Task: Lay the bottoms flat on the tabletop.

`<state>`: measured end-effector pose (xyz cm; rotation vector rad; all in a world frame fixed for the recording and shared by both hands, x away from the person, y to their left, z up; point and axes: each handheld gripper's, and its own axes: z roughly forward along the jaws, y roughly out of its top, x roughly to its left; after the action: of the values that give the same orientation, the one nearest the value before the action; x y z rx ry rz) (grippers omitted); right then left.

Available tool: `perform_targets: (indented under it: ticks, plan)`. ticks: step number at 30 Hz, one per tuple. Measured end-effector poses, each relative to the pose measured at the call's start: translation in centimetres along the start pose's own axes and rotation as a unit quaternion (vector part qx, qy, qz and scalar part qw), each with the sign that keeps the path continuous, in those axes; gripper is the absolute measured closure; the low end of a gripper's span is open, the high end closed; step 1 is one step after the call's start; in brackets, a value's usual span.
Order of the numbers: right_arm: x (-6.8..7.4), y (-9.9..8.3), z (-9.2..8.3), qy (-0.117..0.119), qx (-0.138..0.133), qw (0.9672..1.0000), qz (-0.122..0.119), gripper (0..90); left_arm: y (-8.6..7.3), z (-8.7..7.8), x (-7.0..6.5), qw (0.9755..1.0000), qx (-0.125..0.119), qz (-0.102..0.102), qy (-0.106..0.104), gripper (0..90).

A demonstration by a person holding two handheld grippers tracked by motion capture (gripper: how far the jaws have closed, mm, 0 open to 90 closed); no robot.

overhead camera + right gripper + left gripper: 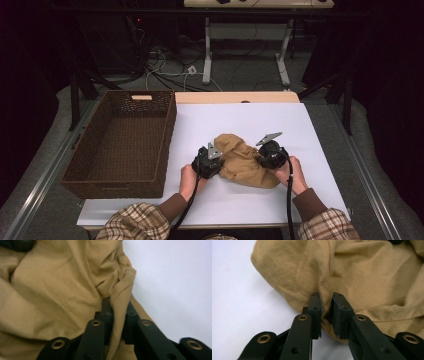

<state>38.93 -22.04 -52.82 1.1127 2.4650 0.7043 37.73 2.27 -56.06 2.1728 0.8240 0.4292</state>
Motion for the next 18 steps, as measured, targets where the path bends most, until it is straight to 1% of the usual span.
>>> perform_targets:
  ticks: [1,3,5,8,9,13,15,16,18]
  plan:
    - [-0.2,-0.1,-0.1,0.0,0.002,1.0,0.005,79.3,0.0,0.0,0.1,1.0,0.0,-0.003,-0.002,78.4]
    - [-0.6,-0.4,-0.2,0.005,0.003,0.9998,0.021,76.8,0.0,0.0,0.2,1.0,-0.001,-0.002,-0.005,78.0]
    - [-0.7,-0.6,-0.4,0.004,0.005,0.9995,0.029,74.4,0.0,0.1,0.4,1.0,-0.002,-0.003,-0.008,77.3]
    - [-1.0,-0.7,-0.7,-0.001,0.011,0.9995,0.03,71.8,0.0,0.1,0.4,1.0,0.0,-0.003,-0.008,75.9]
    - [-1.0,-0.7,-0.7,-0.004,0.013,0.9994,0.031,71.9,0.0,0.1,0.4,1.0,0.001,-0.001,-0.007,74.4]
    - [-1.3,-0.9,-0.9,0.001,0.017,0.9992,0.035,72.0,0.1,0.1,0.5,0.9999,0.006,-0.011,-0.012,68.8]
    - [-1.4,-0.9,-1.0,0.001,0.017,0.9992,0.037,73.1,0.1,0.1,0.6,0.9997,0.005,-0.018,-0.017,69.0]
    - [-1.3,-0.9,-1.1,0.0,0.017,0.9992,0.037,74.1,0.1,0.2,0.7,0.9996,0.005,-0.019,-0.018,70.8]
    - [-1.3,-0.8,-1.2,-0.003,0.018,0.9993,0.032,74.8,0.2,0.2,0.7,0.9997,0.004,-0.015,-0.019,74.1]
